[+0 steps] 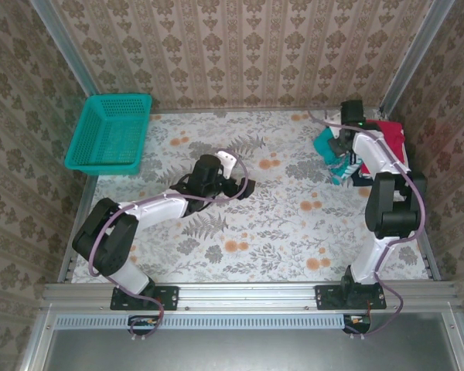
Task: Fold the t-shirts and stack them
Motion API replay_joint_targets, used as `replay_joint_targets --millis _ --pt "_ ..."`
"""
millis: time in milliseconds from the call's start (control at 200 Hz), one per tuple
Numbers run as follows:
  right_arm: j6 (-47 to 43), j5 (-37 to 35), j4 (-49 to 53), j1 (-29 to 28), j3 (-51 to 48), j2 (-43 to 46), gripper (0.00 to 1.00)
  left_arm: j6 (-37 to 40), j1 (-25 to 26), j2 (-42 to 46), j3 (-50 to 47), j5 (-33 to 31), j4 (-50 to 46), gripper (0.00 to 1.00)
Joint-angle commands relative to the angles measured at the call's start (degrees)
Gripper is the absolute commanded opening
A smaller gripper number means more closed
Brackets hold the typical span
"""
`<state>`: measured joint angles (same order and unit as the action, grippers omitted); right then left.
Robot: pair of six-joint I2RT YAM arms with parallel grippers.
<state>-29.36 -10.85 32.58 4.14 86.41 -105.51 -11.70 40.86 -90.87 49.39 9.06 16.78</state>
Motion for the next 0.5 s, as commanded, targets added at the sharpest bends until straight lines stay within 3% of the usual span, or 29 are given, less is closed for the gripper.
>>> replay_joint_targets --millis 0,495 --pt "-3.7 -1.5 2.6 2.5 4.5 0.0 0.0 2.7 0.6 1.8 -0.9 1.8 1.8 1.0" --pt "-1.6 6.8 3.2 11.8 10.9 1.8 0.0 2.8 0.7 1.3 -1.1 1.6 2.4 1.0"
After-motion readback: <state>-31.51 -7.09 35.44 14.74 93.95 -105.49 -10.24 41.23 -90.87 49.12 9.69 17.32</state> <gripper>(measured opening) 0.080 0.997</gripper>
